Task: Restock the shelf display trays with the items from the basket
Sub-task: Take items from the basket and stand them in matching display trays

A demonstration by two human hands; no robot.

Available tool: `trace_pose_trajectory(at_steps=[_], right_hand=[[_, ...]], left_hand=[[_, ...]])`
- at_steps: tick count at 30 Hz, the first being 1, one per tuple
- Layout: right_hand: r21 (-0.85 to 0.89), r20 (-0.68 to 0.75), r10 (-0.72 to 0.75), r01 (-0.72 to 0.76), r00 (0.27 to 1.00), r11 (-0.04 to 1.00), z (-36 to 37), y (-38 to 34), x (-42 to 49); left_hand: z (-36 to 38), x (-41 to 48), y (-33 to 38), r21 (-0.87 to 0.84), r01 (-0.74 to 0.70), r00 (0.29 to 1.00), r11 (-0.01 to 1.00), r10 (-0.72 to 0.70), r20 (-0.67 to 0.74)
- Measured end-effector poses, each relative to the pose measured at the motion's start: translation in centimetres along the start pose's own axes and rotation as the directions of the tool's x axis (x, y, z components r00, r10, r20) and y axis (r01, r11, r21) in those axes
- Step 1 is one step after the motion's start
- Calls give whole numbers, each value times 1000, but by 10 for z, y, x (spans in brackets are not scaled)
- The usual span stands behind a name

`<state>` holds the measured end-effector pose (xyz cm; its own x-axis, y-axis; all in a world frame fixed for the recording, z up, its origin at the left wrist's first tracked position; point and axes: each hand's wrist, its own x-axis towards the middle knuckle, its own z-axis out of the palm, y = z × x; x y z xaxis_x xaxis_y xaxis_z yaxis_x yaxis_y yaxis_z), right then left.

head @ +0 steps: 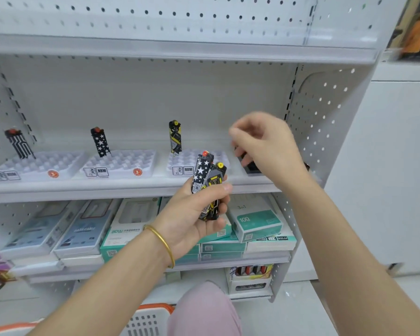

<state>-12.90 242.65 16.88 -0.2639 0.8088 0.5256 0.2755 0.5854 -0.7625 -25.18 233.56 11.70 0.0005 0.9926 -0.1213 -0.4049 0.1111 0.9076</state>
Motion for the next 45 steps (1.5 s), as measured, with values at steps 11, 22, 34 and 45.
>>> trace_pose_trajectory(at_steps=[11,22,34,45], right_hand=[[218,483,120,-252,867,943,28,-25,-17],[269,359,120,-225,926,936,46,-22,-9],[77,126,106,-116,986,990,45,-10,17],[-278,95,-39,64,995,959,68,1,75]], left_hand=[[-26,-11,16,53,-92,995,994,93,-35],[-48,-11,30,-127,-58,996,990,48,-75],[-61,-19,46,-76,-109,974,991,91,-208],[-56,-16,51,-68,-108,979,992,94,-182]])
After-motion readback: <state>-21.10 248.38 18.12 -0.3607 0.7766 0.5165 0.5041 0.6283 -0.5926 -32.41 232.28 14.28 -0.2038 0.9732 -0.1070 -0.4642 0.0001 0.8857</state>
